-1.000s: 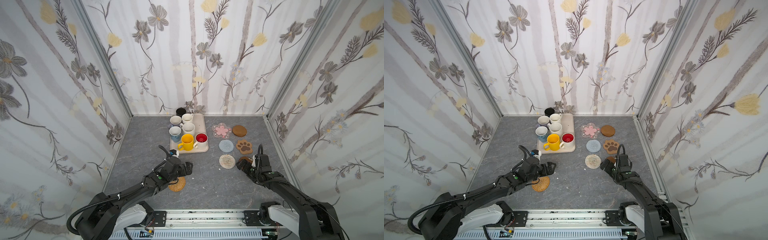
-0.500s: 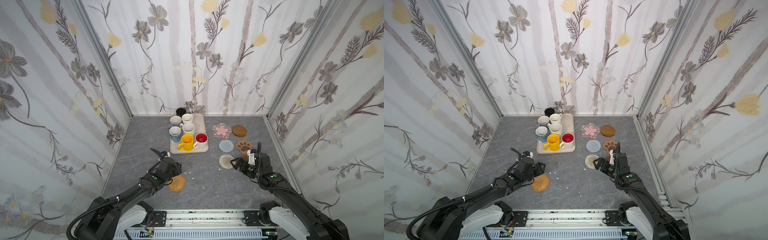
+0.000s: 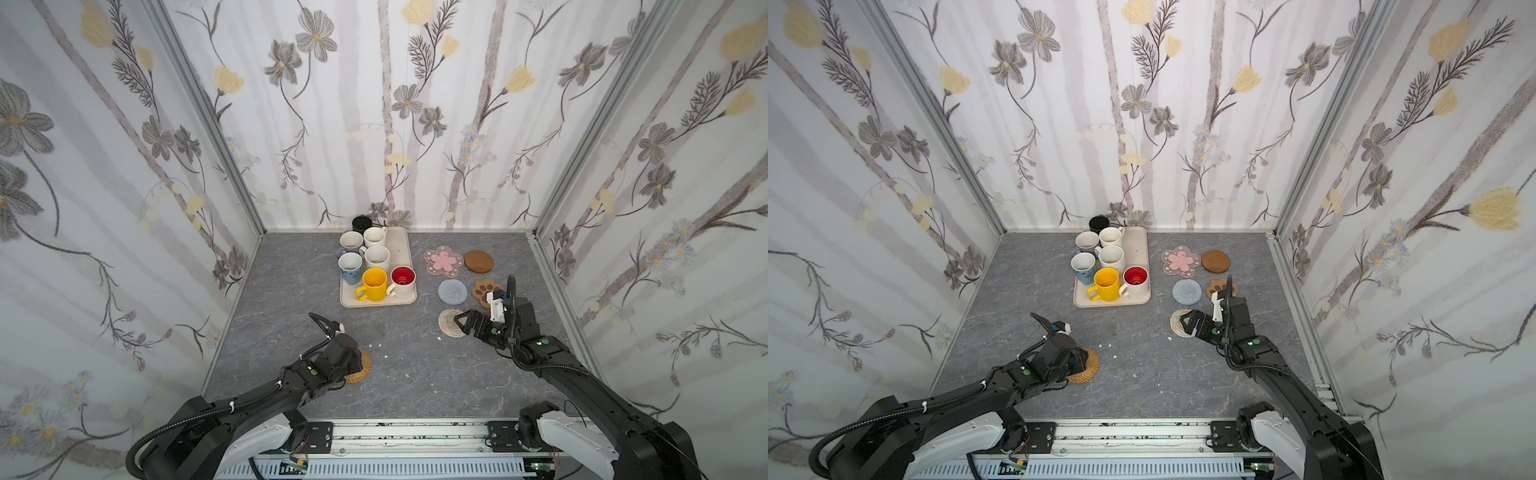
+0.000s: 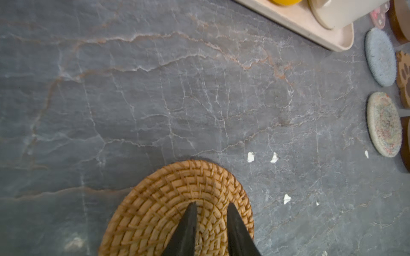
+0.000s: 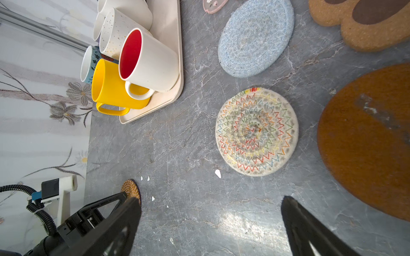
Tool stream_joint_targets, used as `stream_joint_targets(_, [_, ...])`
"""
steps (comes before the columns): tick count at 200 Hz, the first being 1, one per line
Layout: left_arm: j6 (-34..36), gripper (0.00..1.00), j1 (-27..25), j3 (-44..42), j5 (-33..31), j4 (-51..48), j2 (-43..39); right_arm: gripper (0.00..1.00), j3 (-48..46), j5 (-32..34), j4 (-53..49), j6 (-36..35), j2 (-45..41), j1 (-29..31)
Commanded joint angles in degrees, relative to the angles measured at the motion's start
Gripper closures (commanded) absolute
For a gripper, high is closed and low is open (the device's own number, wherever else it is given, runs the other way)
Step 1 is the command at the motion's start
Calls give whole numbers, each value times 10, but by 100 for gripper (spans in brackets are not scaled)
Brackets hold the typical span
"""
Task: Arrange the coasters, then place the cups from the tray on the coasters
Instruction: 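Lift the right gripper away while lowering the left gripper onto the rattan coaster, then push the woven rattan coaster toward the other coasters with the left gripper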
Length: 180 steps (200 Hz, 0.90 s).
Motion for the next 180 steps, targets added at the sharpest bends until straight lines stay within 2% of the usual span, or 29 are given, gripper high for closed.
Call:
stream_joint_targets(1, [-36, 74, -31, 10, -27, -7, 21, 1, 6, -11, 42, -8, 6, 1])
stream_joint_targets(70, [-81, 74, -136, 80, -21, 35, 120, 0, 9, -21, 53, -11, 16, -11])
stream_joint_targets(133, [-94, 76, -213, 211, -20, 106, 308, 0, 9, -46, 44, -20, -4, -51])
stream_joint_targets(180, [-92, 77, -244, 325, -3, 158, 433, 0, 10, -64, 22, -36, -28, -96])
